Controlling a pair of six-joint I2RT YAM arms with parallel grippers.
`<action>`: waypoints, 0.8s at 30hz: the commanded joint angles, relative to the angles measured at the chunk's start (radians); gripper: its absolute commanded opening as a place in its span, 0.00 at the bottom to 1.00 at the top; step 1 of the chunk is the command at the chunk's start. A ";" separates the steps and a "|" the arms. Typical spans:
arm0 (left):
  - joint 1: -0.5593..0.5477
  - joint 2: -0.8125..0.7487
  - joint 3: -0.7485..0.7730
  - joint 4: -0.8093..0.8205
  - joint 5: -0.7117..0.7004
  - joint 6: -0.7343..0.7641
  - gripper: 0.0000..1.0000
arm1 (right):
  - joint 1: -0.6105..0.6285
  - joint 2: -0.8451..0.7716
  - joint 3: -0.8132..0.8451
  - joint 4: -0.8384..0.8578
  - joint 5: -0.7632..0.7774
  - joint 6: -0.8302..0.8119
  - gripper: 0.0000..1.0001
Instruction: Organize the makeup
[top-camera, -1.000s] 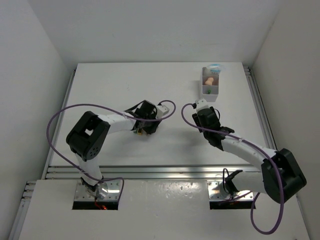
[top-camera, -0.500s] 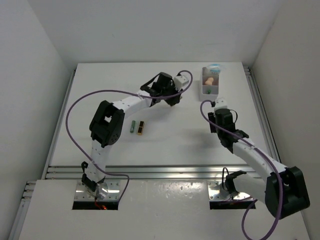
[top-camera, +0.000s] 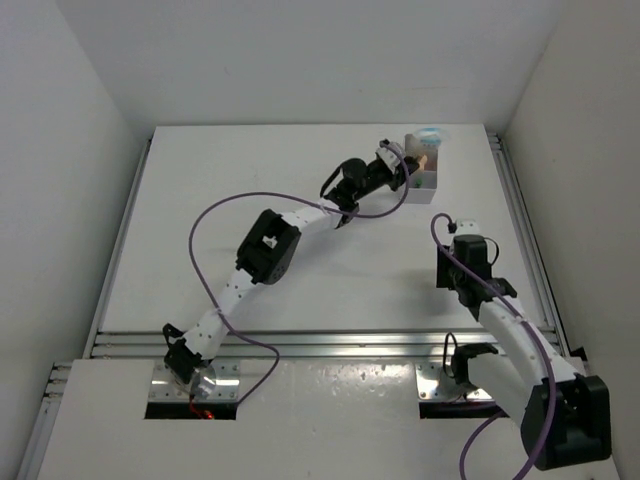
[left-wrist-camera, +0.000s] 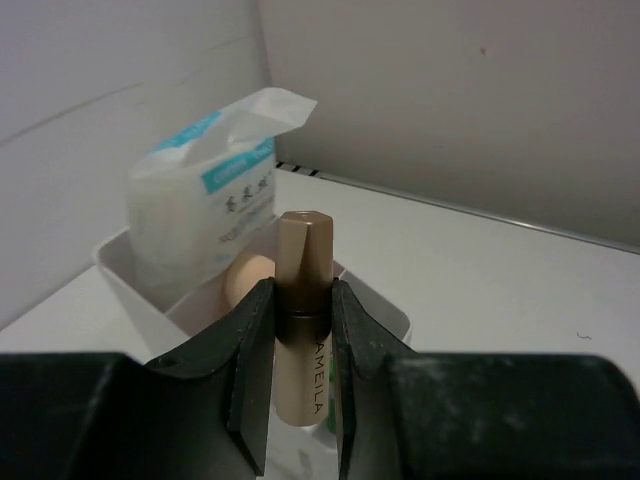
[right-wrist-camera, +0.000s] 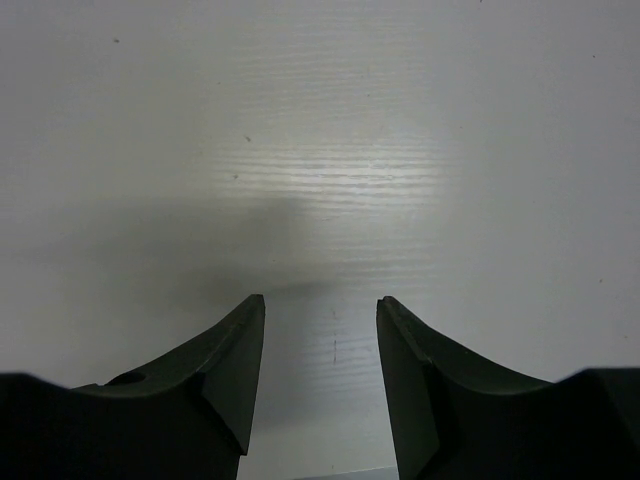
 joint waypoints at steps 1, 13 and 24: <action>-0.026 0.111 0.147 0.246 -0.032 -0.048 0.00 | -0.010 -0.058 0.040 -0.063 -0.040 -0.015 0.49; -0.019 0.211 0.182 0.323 -0.148 -0.053 0.00 | -0.030 -0.041 0.153 -0.175 -0.071 -0.110 0.49; -0.009 0.211 0.123 0.295 -0.079 -0.042 0.20 | -0.038 -0.017 0.213 -0.178 -0.086 -0.208 0.50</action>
